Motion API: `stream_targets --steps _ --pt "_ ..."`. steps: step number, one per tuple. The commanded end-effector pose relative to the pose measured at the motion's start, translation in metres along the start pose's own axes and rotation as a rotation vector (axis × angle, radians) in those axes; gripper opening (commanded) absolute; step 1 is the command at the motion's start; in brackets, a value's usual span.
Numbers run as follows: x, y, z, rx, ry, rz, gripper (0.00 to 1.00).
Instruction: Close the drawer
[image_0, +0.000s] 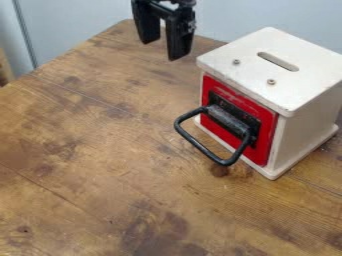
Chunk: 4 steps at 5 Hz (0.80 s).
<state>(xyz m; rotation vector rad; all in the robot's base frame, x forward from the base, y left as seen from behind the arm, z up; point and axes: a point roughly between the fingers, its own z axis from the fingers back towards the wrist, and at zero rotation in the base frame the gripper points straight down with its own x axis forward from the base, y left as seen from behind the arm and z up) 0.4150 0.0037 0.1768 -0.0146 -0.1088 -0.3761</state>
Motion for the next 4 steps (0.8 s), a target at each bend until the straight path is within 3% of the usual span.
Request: stream_targets --steps 1,4 --pt "0.0017 0.0114 0.0171 0.019 -0.052 0.033 1.00" --pt "0.0021 0.0149 0.0182 0.024 -0.054 0.051 1.00"
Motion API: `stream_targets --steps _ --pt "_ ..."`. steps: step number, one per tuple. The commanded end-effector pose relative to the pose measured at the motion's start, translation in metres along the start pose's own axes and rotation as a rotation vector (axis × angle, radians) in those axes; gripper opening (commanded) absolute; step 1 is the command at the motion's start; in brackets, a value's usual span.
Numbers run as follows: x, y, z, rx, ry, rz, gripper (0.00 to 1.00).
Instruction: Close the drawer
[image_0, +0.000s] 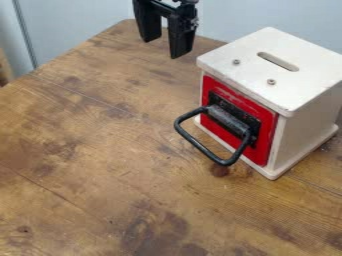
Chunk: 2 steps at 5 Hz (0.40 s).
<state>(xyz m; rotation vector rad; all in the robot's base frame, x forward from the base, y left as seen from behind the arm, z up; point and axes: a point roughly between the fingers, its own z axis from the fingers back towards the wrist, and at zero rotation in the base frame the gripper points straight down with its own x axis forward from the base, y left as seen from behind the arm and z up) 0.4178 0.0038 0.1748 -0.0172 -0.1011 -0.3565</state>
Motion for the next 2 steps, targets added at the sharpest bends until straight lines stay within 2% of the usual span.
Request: stream_targets --steps 1,2 --pt "-0.0005 0.0147 0.0190 0.025 -0.060 0.036 1.00" --pt "-0.0010 0.0157 0.0174 0.021 -0.055 0.040 1.00"
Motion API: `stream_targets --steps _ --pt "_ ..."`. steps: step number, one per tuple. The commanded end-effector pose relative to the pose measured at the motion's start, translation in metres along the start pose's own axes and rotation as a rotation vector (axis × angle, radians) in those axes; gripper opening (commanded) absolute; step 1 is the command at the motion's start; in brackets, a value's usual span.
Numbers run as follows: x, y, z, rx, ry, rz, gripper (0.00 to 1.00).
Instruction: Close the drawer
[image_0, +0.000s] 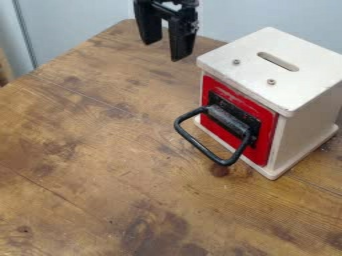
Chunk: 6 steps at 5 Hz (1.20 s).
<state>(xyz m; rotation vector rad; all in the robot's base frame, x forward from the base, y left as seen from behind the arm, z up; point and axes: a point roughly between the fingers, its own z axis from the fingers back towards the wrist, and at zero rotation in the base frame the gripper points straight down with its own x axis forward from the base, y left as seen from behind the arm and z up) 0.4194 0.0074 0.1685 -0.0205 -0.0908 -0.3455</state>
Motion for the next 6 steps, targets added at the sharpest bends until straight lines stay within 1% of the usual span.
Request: stream_targets --steps 1,2,3,5,6 --pt "0.000 0.013 0.029 0.032 -0.070 0.034 1.00" --pt "0.007 0.012 0.029 0.035 -0.074 0.022 1.00" --pt "0.011 0.007 0.030 0.034 -0.079 -0.008 1.00" --pt "0.011 -0.008 0.022 0.011 -0.061 -0.032 1.00" --pt "0.012 -0.013 0.024 0.015 -0.062 -0.039 1.00"
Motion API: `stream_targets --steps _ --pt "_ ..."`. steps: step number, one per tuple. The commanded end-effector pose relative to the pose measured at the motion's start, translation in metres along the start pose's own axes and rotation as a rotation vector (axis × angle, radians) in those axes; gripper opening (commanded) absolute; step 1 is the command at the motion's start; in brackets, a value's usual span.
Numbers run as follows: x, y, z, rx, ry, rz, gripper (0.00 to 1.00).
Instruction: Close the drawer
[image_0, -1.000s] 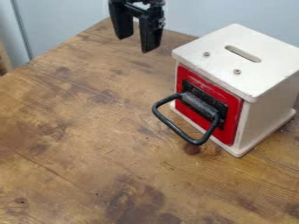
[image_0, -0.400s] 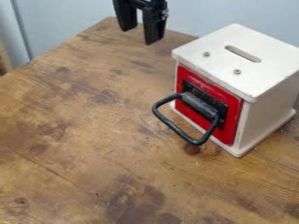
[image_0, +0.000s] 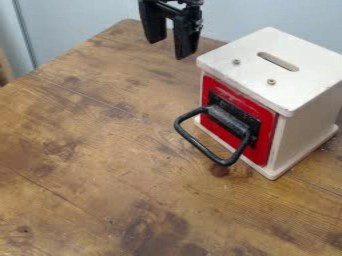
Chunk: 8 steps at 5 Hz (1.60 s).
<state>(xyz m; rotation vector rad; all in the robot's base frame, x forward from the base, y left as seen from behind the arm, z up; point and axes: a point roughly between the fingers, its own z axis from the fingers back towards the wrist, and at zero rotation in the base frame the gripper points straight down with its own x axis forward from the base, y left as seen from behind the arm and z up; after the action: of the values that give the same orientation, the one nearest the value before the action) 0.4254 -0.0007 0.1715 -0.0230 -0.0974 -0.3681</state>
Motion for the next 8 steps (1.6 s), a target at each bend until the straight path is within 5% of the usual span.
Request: stream_targets --steps 1,4,8 --pt "0.001 -0.006 0.024 0.026 -0.053 0.006 1.00" --pt "-0.002 -0.005 0.038 0.059 -0.112 0.032 1.00" --pt "-0.004 -0.010 0.023 0.025 -0.073 0.031 1.00"
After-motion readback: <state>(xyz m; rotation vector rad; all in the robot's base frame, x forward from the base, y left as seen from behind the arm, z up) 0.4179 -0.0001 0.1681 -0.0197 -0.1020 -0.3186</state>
